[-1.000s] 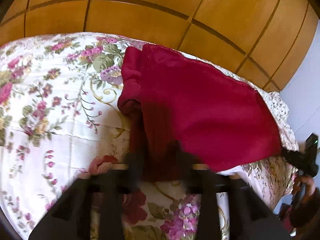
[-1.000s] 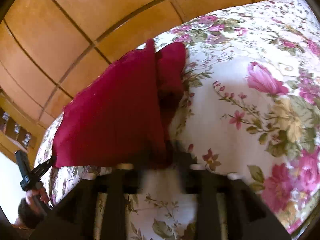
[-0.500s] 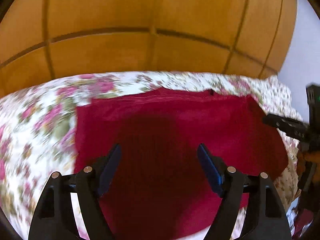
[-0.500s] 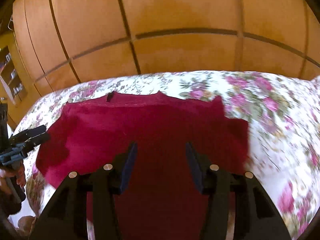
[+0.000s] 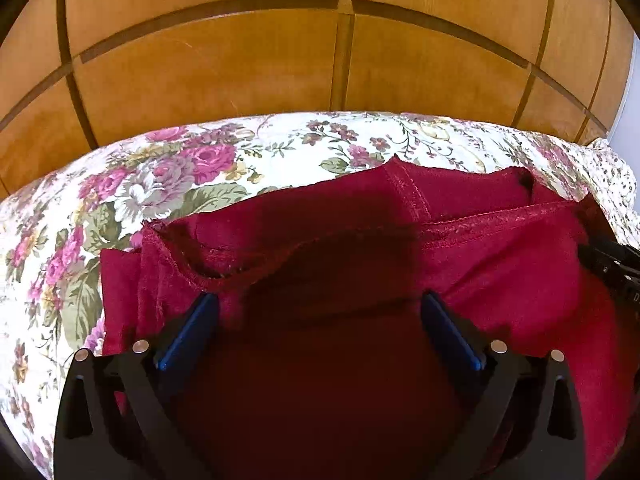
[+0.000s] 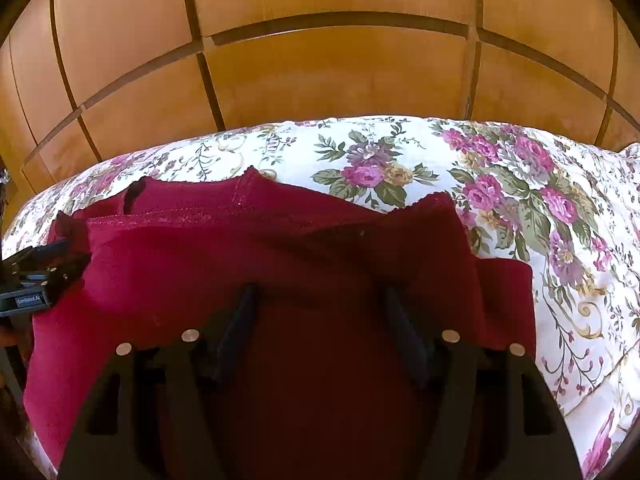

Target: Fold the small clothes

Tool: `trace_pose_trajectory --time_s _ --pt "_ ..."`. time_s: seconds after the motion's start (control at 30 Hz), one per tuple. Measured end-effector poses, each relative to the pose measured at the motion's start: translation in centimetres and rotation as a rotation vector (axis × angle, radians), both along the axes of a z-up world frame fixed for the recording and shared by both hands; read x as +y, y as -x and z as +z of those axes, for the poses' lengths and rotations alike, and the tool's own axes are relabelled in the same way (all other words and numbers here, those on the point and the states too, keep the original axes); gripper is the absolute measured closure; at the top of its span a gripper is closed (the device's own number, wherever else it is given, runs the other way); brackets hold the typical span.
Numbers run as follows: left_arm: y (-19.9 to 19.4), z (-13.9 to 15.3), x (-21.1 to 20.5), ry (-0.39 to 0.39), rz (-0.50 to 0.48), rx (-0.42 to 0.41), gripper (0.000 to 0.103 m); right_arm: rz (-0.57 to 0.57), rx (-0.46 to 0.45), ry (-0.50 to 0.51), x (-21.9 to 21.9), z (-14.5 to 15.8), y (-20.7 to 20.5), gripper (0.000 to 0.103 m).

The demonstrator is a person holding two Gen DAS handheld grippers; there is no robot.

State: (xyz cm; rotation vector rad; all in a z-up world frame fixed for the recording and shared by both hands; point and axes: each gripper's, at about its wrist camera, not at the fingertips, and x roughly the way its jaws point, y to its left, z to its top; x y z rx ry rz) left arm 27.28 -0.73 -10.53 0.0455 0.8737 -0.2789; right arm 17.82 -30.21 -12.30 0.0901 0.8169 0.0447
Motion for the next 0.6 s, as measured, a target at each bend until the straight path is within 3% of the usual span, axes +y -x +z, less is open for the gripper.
trace_pose_trajectory --time_s 0.1,0.27,0.4,0.6 --pt "1.0 0.5 0.1 0.002 0.016 -0.023 0.003 0.001 -0.018 -0.002 0.2 0.5 0.5 0.033" --pt "5.0 2.0 0.5 0.001 0.038 -0.065 0.003 -0.063 -0.018 0.083 1.5 2.4 3.1 0.027" --pt "9.4 2.8 1.3 0.069 0.043 -0.083 0.003 -0.088 -0.034 0.044 2.1 4.1 6.2 0.015" --pt "13.5 2.5 1.6 0.129 0.058 -0.056 0.003 -0.110 -0.048 -0.019 2.7 5.8 10.7 0.009"
